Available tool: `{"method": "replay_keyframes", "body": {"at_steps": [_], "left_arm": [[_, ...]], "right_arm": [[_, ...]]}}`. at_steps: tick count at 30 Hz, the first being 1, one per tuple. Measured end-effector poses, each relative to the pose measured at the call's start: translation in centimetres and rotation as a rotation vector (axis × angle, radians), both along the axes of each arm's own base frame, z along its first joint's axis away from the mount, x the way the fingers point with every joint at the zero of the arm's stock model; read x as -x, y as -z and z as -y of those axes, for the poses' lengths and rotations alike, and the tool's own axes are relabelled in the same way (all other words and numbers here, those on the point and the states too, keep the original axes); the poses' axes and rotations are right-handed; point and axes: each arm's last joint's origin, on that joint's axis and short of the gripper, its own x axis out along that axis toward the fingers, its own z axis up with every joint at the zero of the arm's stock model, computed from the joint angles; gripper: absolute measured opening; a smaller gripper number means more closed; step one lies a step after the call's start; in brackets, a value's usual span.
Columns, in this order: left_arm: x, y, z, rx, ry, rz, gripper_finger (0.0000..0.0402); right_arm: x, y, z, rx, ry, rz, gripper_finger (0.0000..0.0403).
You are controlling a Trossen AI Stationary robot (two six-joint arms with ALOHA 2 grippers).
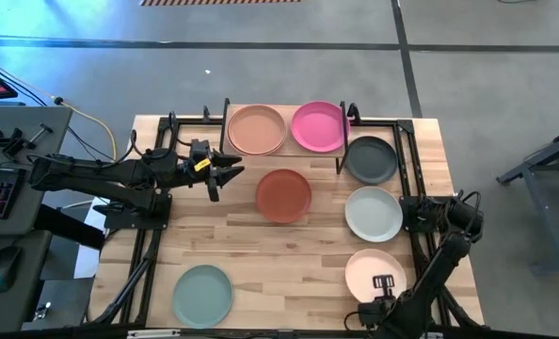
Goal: Place and stack plates onto a shelf
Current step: Stack the light orange plate on top of the pink plate
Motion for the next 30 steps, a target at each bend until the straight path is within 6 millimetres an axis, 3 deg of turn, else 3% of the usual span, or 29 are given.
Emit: {"method": "replay_keyframes", "body": {"at_steps": [7,10,18,26,30], "left_arm": [[0.0,0.0,0.0,0.0,0.0,0.0,0.0156],[0.0,0.0,0.0,0.0,0.0,0.0,0.0156],[0.0,0.0,0.0,-0.001,0.0,0.0,0.0156],[0.0,0.0,0.0,0.0,0.003,0.0,0.0156],[0.0,0.0,0.0,0.0,0.005,0.0,0.0156]], "right_arm": [[-3.4,-4.5,1.3,0.052,-0.046,0.101,0.0],[-5.0,-5.6,2.0,0.061,-0.02,0.162,0.0],[-6.8,-5.6,3.6,0.122,0.002,0.217,0.0],[-8.2,-5.6,5.4,0.186,-0.104,0.21,0.0],[-8.7,-6.8,6.5,0.265,-0.139,0.208,0.0]]}}
